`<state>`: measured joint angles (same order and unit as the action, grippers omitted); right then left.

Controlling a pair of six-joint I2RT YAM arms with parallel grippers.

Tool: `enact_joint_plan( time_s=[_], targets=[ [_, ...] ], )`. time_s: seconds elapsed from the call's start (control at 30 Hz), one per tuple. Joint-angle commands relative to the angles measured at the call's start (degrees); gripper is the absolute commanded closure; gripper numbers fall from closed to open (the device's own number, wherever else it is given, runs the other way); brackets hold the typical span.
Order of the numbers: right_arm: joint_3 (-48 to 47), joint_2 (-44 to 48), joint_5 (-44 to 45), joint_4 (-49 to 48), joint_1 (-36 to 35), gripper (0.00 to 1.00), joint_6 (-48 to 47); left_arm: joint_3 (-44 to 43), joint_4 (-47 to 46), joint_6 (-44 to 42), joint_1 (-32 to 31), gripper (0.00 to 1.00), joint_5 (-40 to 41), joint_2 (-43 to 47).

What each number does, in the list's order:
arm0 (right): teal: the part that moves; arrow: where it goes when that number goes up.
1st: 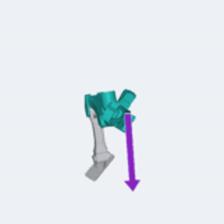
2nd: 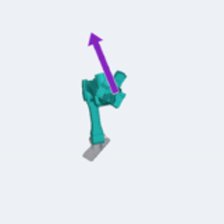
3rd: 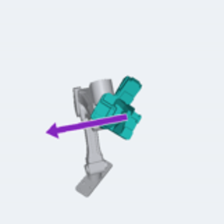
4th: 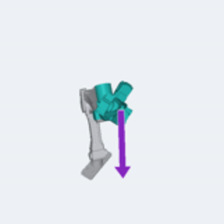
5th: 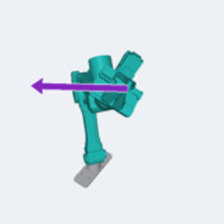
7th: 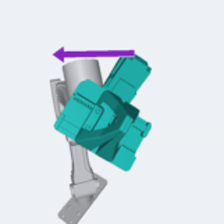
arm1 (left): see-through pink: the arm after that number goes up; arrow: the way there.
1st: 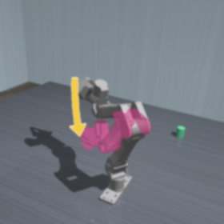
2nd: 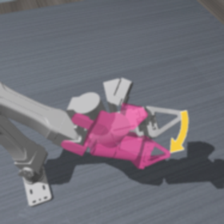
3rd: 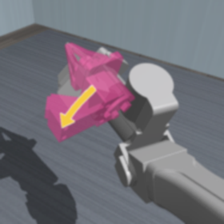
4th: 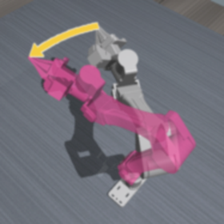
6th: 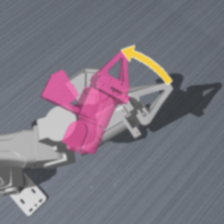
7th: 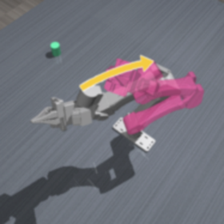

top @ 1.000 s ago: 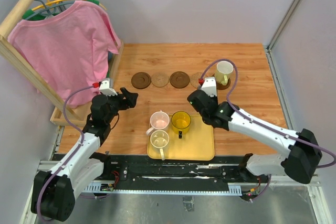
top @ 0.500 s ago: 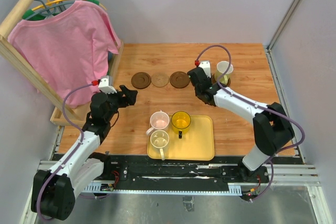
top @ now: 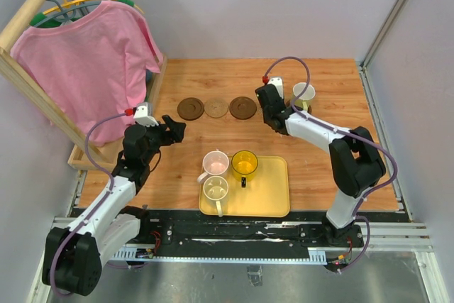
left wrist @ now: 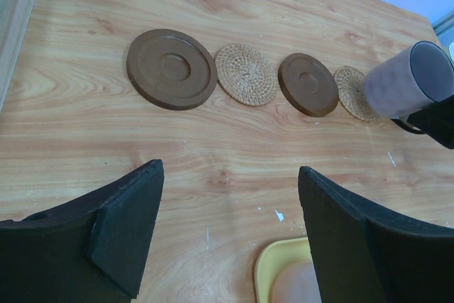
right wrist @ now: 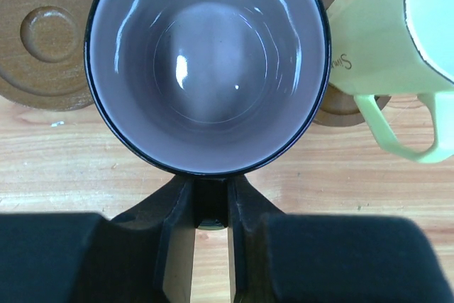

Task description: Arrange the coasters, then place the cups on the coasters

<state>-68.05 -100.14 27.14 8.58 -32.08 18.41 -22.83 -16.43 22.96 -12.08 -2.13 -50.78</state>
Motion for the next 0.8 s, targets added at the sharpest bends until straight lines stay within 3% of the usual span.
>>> enact_joint_plan(
  time_s=[0.0,0.77],
  targets=[
    [-3.3,-0.7,0.1,-5.3,1.7,0.99,-1.6,-1.9,-1.1,-0.9,0.2,0.20,0.5,-0.4],
    [-4.9,-4.6,-4.3,-6.5,4.0,0.99,-1.8,-1.6,-1.4,-0.9,0.2,0.20,0.7,-1.0]
  ],
)
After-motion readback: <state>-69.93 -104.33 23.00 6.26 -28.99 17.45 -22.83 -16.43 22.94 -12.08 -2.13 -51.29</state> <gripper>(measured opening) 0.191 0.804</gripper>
